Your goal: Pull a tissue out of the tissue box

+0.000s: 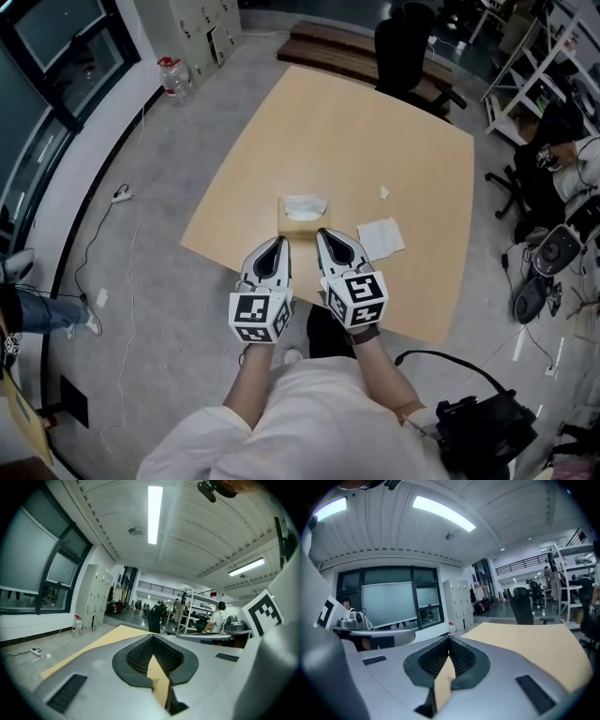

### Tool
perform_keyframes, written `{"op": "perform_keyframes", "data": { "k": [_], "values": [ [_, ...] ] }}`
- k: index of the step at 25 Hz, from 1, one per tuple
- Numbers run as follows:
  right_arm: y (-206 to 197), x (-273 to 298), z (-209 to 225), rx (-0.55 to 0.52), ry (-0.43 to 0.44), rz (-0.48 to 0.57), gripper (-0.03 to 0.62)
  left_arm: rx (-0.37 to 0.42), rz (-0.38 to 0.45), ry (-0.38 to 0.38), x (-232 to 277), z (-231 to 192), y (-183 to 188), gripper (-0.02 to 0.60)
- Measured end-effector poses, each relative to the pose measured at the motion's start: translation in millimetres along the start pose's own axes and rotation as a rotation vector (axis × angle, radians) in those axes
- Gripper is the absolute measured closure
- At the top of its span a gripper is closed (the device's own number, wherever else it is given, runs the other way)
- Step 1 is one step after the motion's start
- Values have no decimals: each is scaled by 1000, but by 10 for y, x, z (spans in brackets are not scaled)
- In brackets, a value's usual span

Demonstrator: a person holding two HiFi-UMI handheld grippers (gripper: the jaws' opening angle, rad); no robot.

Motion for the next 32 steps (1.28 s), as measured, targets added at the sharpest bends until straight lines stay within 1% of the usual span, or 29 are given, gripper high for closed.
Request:
{"op": "perform_keyframes", "data": {
  "k": [3,7,13,16,19,21,23,24,27,32],
  "values": [
    [-138,256,170,16,7,-45,592,-10,-39,7,289,-155,-82,580],
    [-275,565,406,1,-2,-95,591,-13,-80,-4,671,-273,-118,580],
    [-521,912,685,-16,-20,-167,591,-41,-149,-5,1105,-400,-301,580],
    [-702,1093,794,-7,-8,-216,591,-49,-177,-8,1295,-486,-382,580],
    [-873,1224,908,13,1,-255,590,-58,-206,-3,1428,-537,-474,580],
    [-990,1303,986,38,-9,-278,584,-63,-223,9,1498,-572,-534,580],
    [-1124,1387,1051,60,-19,-311,513,-65,-241,25,1555,-603,-592,580],
    [-1194,1437,1077,66,-18,-328,495,-66,-249,31,1584,-619,-621,580],
    [-1356,1584,1115,78,-12,-361,488,-71,-262,44,1640,-675,-666,580],
    [-1439,1686,1085,95,-19,-371,490,-88,-275,58,1586,-703,-666,580]
  ]
}}
Point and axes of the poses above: the fingertips, and each gripper's own axes: x forward along the fingers, z to its right, y out of its top, the point moved 8 cm from there along -x, backward along the fingers, and after that the axes turned 14 degrees about -x, right-handed, at the moved point
